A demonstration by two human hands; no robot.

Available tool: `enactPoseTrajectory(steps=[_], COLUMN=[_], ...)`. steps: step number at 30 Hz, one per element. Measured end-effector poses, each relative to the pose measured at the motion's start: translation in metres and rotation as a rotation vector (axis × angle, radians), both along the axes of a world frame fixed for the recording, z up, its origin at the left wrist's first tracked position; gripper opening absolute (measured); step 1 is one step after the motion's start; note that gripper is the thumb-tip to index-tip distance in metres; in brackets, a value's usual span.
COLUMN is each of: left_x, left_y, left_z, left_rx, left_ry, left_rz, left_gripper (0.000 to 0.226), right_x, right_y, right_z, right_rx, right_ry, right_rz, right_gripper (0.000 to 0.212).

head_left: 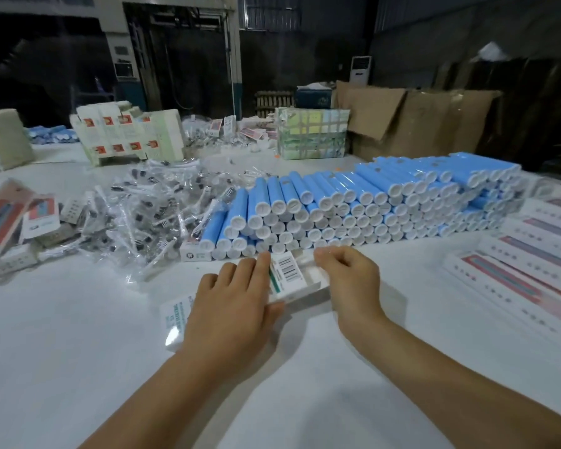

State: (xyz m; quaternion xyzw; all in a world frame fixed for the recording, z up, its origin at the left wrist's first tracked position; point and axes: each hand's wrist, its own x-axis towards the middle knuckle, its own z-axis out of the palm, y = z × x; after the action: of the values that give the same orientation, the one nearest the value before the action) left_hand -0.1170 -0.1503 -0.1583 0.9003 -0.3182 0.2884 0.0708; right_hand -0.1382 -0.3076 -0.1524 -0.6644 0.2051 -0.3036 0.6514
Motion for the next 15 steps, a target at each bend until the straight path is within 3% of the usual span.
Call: enactPoseTrajectory(steps=[4,10,15], left_x=[-0.001,0.004,0.008], left_y=[0.001,0.009,0.012], left_z=[0.0,0.003,0.003], left_rx=[-0.008,-0.038,-0.062], left_ry=[-0.004,0.016,0.077], left_rz=[-0.006,0.027,0.082], left_gripper=[0.065,0.066,0.067], right_x=[-0.002,-0.015,-0.024], right_y=[0.014,-0.006,0.001], right_z=[-0.003,0.004,-0.003], right_rx=[-0.112,0.073,-0.057], right_ry=[0.045,-0.062,-0.145], right_rz=[0.244,-0.018,0.107], right_gripper=[0.019,0.031,0.031])
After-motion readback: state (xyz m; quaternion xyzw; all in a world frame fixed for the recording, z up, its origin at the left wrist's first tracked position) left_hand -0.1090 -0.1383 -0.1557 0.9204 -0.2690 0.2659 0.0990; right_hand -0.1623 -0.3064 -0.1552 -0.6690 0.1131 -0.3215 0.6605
